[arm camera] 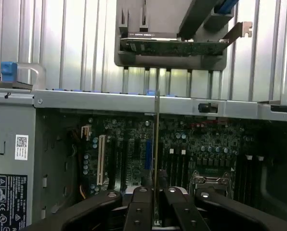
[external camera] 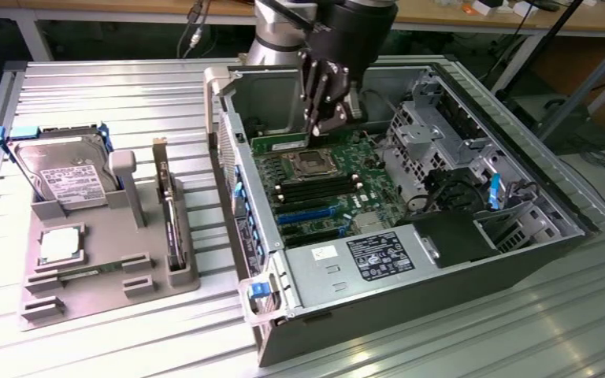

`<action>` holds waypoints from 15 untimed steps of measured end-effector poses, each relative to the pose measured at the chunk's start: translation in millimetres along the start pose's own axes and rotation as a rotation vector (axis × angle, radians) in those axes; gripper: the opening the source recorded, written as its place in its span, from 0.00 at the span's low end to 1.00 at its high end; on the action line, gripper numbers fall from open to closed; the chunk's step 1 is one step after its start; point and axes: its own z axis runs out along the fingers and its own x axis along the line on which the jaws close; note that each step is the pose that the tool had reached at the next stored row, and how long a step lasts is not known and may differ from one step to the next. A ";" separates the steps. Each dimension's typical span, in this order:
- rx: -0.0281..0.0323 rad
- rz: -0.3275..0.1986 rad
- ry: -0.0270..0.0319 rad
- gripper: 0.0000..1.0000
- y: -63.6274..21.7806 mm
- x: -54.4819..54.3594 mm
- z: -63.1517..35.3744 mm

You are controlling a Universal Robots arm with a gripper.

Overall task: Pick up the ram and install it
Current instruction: 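Pick up the ram and move it above insertion slot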

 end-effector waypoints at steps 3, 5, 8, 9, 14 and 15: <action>0.0000 0.000 0.0000 0.15 -20.3 -0.8 -0.2; 0.0000 0.000 -0.0001 0.15 -39.1 -2.1 -0.4; 0.0000 0.000 -0.0002 0.15 -50.3 -8.5 0.2; 0.0000 0.000 -0.0003 0.15 -51.2 -10.3 0.5; 0.0000 0.004 -0.0004 0.15 -56.9 -25.3 2.8; 0.0000 0.005 -0.0004 0.15 -58.1 -28.3 3.1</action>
